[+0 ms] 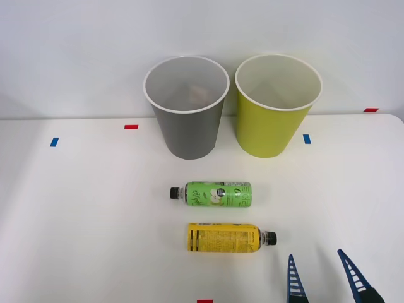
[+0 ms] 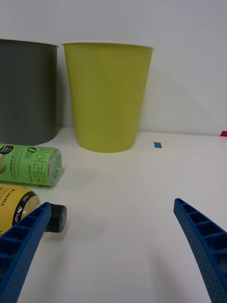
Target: Put cans in the gray bin, plastic bottles in the light green bin
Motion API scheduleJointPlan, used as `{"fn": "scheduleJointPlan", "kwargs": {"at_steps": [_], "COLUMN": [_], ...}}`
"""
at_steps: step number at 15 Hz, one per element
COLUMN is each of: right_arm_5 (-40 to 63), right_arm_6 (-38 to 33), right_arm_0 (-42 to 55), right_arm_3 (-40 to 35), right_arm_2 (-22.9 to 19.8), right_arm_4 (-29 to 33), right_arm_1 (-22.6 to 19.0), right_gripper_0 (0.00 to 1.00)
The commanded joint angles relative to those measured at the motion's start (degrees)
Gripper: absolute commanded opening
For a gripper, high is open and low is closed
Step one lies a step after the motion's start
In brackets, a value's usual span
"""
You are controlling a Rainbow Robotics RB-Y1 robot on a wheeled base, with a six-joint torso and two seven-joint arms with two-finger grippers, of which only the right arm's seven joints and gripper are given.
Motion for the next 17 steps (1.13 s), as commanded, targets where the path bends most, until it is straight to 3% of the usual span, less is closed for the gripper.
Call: {"fn": "scheduleJointPlan", "kwargs": {"at_steps": [1, 17], "right_arm_5": [0.0, 0.0], "right_arm_6": [0.0, 0.0], "right_arm_0": [0.0, 0.0], "right_arm_3": [0.0, 0.0], "right_arm_2": [0.0, 0.0], "right_arm_4": [0.0, 0.0], "right_arm_1": [0.0, 0.0], "right_gripper_0": [0.89, 0.89]}}
